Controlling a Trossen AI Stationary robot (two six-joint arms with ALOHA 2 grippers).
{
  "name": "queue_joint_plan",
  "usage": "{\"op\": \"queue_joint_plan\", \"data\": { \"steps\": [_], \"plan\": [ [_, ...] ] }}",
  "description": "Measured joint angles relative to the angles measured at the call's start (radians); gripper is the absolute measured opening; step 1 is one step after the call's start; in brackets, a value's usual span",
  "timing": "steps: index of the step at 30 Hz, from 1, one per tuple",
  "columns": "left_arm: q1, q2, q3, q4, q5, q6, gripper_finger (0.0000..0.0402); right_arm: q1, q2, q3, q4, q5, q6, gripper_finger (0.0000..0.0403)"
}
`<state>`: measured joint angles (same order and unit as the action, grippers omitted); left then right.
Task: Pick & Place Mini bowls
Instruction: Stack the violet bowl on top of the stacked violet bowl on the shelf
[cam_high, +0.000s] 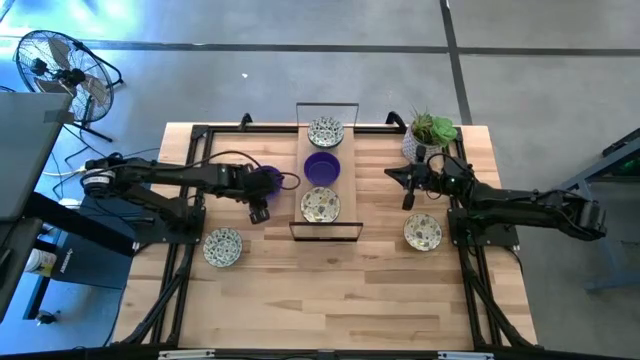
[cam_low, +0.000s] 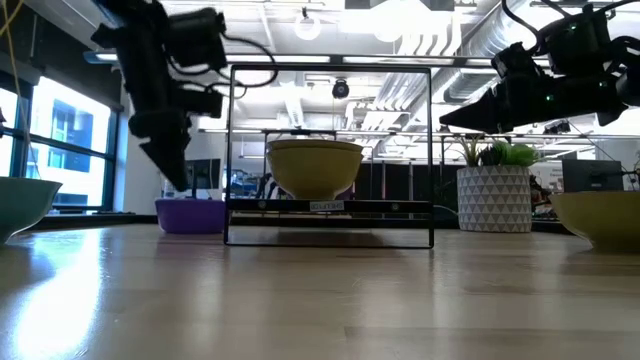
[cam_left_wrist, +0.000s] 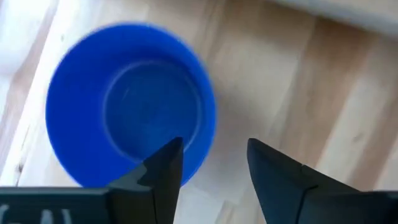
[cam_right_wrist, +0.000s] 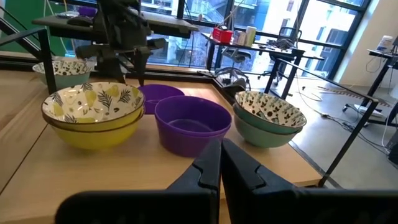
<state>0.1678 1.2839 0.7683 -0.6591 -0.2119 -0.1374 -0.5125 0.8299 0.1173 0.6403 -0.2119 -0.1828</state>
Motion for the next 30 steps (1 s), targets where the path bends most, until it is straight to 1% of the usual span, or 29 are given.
{"op": "queue_joint_plan", "data": {
  "steps": [8, 12, 15, 17, 20, 24, 28, 30],
  "plan": [
    [0.063, 0.013, -0.050, 0.100, 0.006, 0.030, 0.0175, 0.000, 0.000, 0.000, 0.006, 0.000, 0.000, 0.0000],
    [0.070, 0.013, -0.075, 0.141, 0.069, 0.062, 0.0175, 0.000, 0.000, 0.000, 0.006, 0.000, 0.000, 0.0000],
    [0.067, 0.042, -0.082, 0.140, 0.031, 0.055, 0.0173, 0.000, 0.000, 0.000, 0.006, 0.003, 0.000, 0.0000],
    [0.068, 0.055, -0.091, 0.132, 0.023, 0.049, 0.0165, 0.000, 0.000, 0.000, 0.006, 0.003, 0.000, 0.0000],
    [0.067, 0.084, -0.093, 0.138, 0.026, 0.052, 0.0140, 0.000, 0.000, 0.000, 0.006, 0.003, 0.000, 0.0000],
    [0.068, 0.107, -0.093, 0.143, 0.023, 0.051, 0.0087, 0.000, 0.000, 0.000, 0.006, 0.017, -0.001, 0.0000],
    [0.068, 0.098, -0.093, 0.140, 0.019, 0.054, 0.0021, 0.000, 0.000, 0.001, 0.000, 0.046, -0.001, 0.0000],
    [0.074, 0.077, -0.090, 0.138, 0.019, 0.054, 0.0007, 0.000, 0.000, 0.001, 0.000, 0.045, -0.001, 0.0000]
  ]
}}
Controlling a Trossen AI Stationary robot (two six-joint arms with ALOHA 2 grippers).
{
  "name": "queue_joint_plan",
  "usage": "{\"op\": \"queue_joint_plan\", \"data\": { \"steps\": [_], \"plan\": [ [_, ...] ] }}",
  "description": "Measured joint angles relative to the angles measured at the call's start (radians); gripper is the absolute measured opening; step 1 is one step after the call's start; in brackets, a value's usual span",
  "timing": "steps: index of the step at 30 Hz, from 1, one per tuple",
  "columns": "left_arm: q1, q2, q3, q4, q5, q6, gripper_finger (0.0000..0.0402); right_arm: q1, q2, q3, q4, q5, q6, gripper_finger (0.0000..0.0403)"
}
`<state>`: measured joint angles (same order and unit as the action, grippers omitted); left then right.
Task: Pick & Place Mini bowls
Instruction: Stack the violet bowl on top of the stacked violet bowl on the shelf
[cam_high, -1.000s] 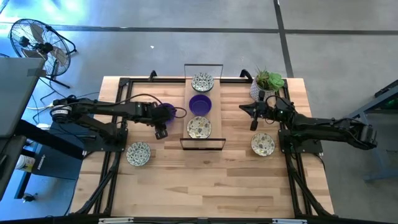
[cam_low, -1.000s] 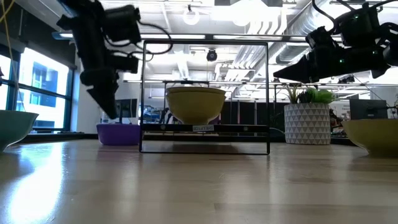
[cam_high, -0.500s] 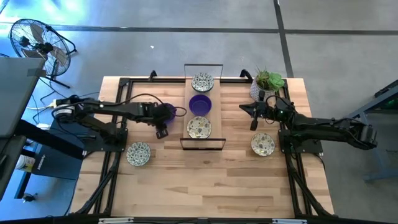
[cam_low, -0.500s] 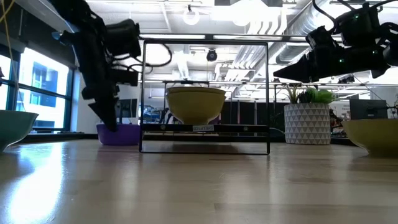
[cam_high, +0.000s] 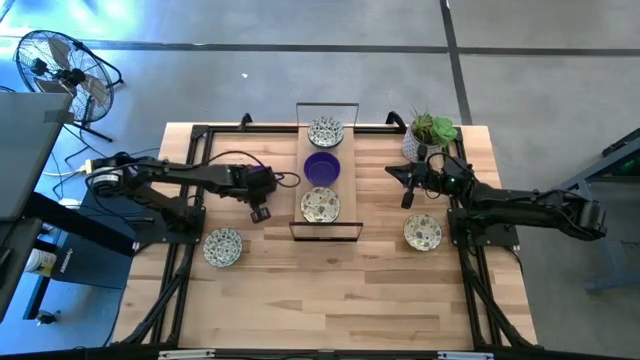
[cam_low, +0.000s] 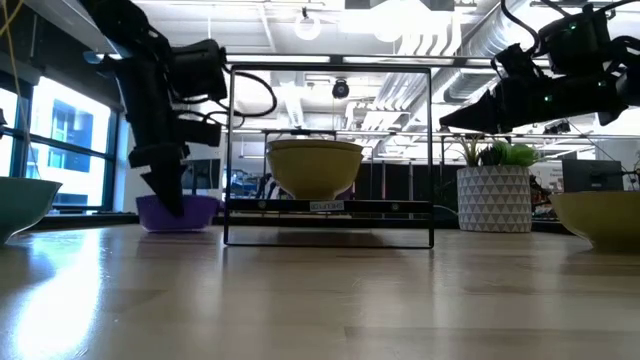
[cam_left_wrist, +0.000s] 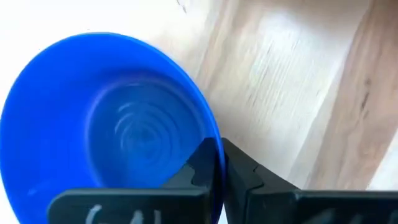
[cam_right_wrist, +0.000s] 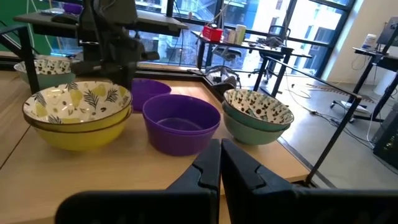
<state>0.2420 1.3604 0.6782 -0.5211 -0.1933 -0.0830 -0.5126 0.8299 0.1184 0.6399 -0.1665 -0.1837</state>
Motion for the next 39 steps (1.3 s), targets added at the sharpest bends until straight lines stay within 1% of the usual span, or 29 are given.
{"op": "queue_joint_plan", "data": {
  "steps": [3, 7, 10, 15, 19, 23, 29, 35, 39],
  "plan": [
    [0.012, -0.028, 0.024, -0.035, 0.001, 0.000, 0.0012, 0.000, 0.000, 0.000, 0.000, 0.000, 0.000, 0.0000],
    [0.021, -0.064, 0.087, -0.080, 0.000, 0.009, 0.0004, 0.000, 0.000, 0.000, 0.000, 0.000, 0.000, 0.0000],
    [0.028, -0.084, 0.155, -0.117, 0.005, 0.023, 0.0005, 0.000, 0.000, 0.000, 0.000, 0.000, 0.000, 0.0000],
    [0.027, -0.084, 0.298, -0.176, 0.015, 0.034, 0.0003, 0.000, 0.000, 0.000, 0.000, -0.001, 0.000, 0.0000],
    [0.027, -0.084, 0.399, -0.178, 0.049, 0.052, 0.0002, 0.000, 0.000, 0.000, 0.000, -0.001, 0.000, 0.0000],
    [0.027, -0.081, 0.470, -0.177, 0.056, 0.053, 0.0002, 0.000, 0.000, 0.000, 0.000, -0.001, 0.000, 0.0000],
    [0.027, -0.080, 0.528, -0.172, 0.085, 0.052, 0.0001, 0.000, 0.000, 0.000, 0.000, -0.001, 0.000, 0.0000],
    [0.027, -0.063, 0.533, -0.135, 0.125, 0.048, 0.0001, 0.000, 0.000, 0.000, 0.000, -0.002, 0.000, 0.0000],
    [0.027, -0.064, 0.534, -0.117, 0.133, 0.050, 0.0001, 0.000, 0.000, 0.000, 0.000, -0.007, 0.000, 0.0000]
  ]
}}
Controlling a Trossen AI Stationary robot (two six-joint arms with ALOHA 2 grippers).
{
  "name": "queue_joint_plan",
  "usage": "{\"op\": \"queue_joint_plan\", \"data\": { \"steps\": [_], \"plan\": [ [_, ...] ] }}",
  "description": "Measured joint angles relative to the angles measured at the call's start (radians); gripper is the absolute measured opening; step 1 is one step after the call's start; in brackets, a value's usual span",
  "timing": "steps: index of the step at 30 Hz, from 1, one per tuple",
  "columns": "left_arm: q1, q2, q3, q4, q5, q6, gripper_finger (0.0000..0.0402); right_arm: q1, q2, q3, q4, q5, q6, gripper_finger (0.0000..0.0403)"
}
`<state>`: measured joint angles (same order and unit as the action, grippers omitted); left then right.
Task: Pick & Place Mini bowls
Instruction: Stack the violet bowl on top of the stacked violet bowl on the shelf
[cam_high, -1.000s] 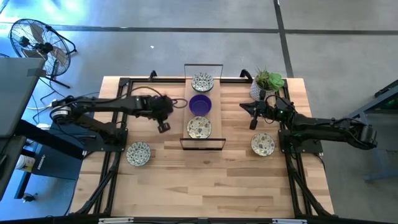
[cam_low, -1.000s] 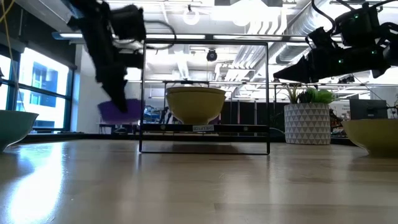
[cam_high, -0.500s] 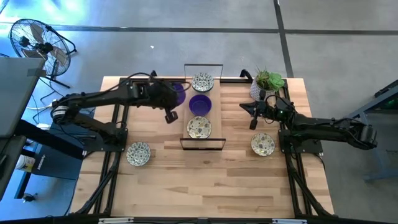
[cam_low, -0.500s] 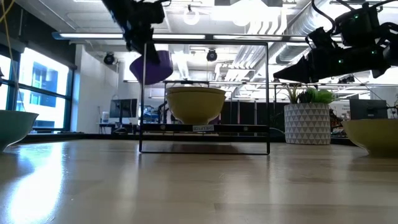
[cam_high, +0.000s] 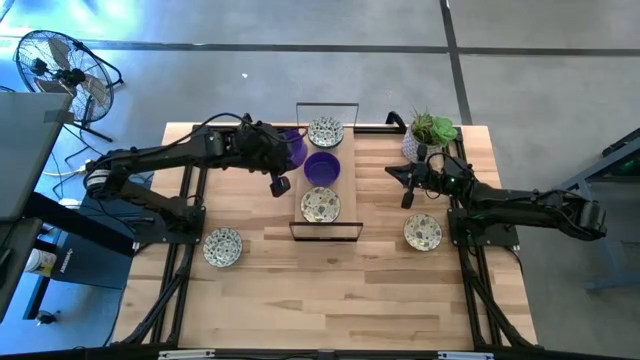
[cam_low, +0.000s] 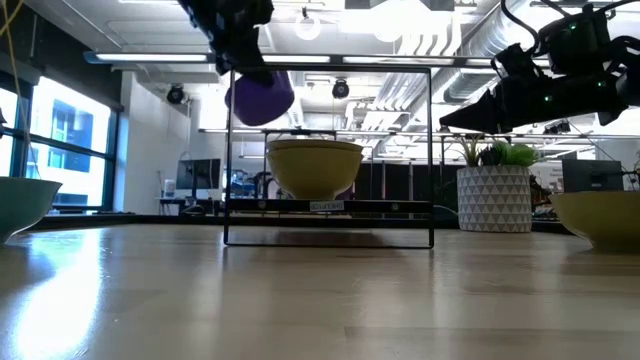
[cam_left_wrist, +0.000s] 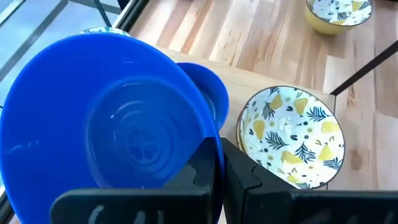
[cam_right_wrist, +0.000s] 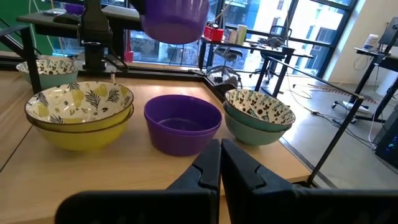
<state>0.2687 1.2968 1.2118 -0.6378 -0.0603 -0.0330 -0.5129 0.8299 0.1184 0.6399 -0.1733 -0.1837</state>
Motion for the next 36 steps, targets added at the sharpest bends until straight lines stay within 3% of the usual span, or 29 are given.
{"op": "queue_joint_plan", "data": {
  "steps": [12, 25, 36],
  "plan": [
    [0.000, 0.015, 0.018, 0.051, 0.029, 0.007, 0.0001, 0.000, 0.000, 0.000, 0.008, 0.001, 0.000, 0.0000],
    [0.000, 0.319, 0.299, -0.079, 0.105, 0.133, 0.0001, 0.000, 0.000, 0.000, 0.007, -0.001, 0.001, 0.0000],
    [0.000, 0.489, 0.354, -0.079, 0.078, 0.215, 0.0001, 0.000, 0.001, 0.000, 0.001, -0.001, -0.003, 0.0000]
  ]
}}
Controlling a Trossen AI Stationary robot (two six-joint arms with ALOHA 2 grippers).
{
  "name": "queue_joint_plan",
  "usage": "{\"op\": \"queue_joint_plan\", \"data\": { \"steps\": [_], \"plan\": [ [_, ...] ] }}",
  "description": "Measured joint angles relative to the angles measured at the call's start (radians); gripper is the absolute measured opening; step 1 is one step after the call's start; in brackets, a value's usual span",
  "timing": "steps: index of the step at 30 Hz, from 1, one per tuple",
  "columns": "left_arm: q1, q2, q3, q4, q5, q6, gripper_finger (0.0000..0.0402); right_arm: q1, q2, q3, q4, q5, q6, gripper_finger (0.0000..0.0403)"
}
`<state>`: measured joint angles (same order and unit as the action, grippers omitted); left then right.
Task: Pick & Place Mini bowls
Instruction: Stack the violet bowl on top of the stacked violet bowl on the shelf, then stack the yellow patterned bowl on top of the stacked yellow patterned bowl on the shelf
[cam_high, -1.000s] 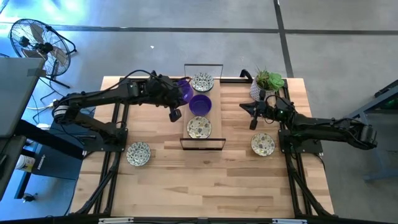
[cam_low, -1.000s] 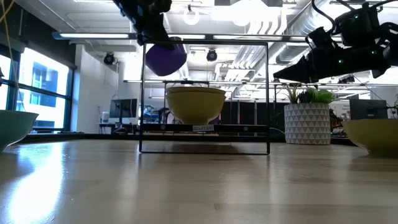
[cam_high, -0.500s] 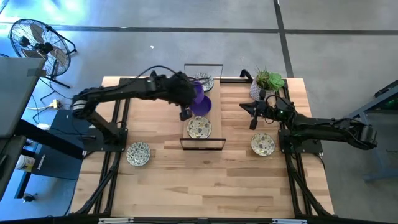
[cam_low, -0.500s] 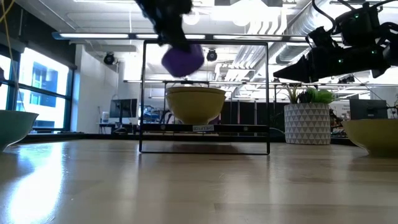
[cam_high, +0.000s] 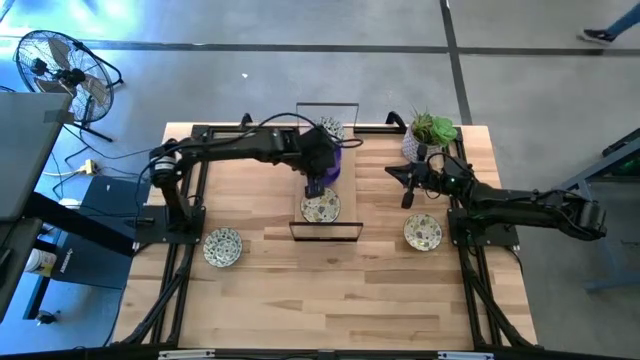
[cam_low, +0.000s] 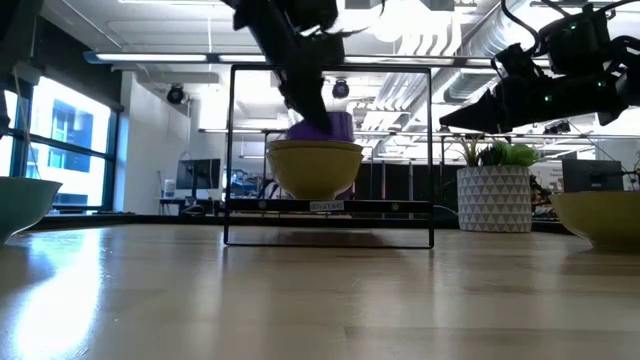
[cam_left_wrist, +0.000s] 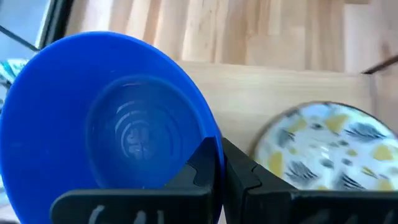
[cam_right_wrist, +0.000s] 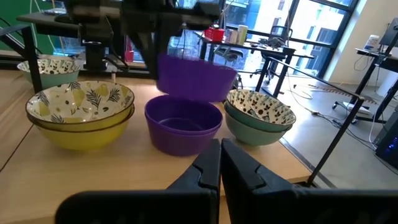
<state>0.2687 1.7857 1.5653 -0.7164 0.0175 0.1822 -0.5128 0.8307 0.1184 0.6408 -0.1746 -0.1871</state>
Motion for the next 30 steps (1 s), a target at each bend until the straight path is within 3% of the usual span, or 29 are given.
{"op": "queue_joint_plan", "data": {
  "steps": [16, 30],
  "plan": [
    [0.000, 0.094, 0.000, -0.009, -0.038, 0.023, 0.0004, 0.000, 0.000, 0.000, -0.002, 0.000, -0.004, 0.0000],
    [0.000, 0.083, 0.000, -0.017, -0.022, 0.023, 0.0115, 0.000, 0.000, 0.000, -0.003, 0.000, -0.005, 0.0000]
  ]
}}
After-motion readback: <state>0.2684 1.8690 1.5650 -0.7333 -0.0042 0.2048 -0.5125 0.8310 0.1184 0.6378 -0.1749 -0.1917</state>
